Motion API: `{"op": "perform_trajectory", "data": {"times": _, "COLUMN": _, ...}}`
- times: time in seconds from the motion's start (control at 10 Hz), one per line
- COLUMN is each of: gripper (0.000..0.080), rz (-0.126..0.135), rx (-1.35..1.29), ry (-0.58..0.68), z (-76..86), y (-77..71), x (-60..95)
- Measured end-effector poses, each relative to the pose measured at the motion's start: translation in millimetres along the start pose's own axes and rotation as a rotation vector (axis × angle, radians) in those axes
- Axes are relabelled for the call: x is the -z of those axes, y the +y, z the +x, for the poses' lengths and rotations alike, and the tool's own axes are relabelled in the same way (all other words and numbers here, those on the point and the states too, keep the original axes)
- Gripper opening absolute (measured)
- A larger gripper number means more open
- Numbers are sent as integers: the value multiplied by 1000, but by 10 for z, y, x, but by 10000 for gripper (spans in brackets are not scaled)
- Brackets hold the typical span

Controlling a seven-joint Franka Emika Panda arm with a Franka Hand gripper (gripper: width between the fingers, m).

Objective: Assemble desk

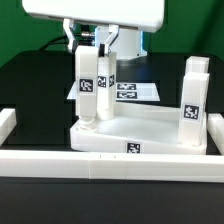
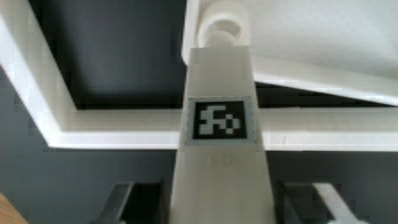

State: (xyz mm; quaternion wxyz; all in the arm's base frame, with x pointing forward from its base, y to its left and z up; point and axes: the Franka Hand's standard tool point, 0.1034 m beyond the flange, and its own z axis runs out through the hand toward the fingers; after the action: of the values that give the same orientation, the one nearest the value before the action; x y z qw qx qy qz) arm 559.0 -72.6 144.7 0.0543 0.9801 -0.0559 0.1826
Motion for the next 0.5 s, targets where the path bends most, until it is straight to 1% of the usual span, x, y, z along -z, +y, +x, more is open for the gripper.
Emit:
{"op": "perform_trajectory", "data": {"times": 0.2, "gripper": 290, "rz": -10, "rx": 2, "ry": 25, "z": 0, "y": 22, "x": -9}}
{"op": "perform_trajectory", "data": {"times": 0.3, "gripper": 290, "rz": -10, "rx": 2, "ry": 22, "z": -4, "y": 20, "x": -11}}
{"op": "perform_trajectory", "data": {"times": 0.4, "gripper": 290, "rz": -17, "rx": 6, "ry": 57, "z": 31, "y": 17, "x": 6}}
{"op": "perform_trajectory", "data": {"times": 0.5, "gripper": 290, "rz": -29, "rx": 16, "ry": 112, "z": 27, "y": -3, "x": 18}}
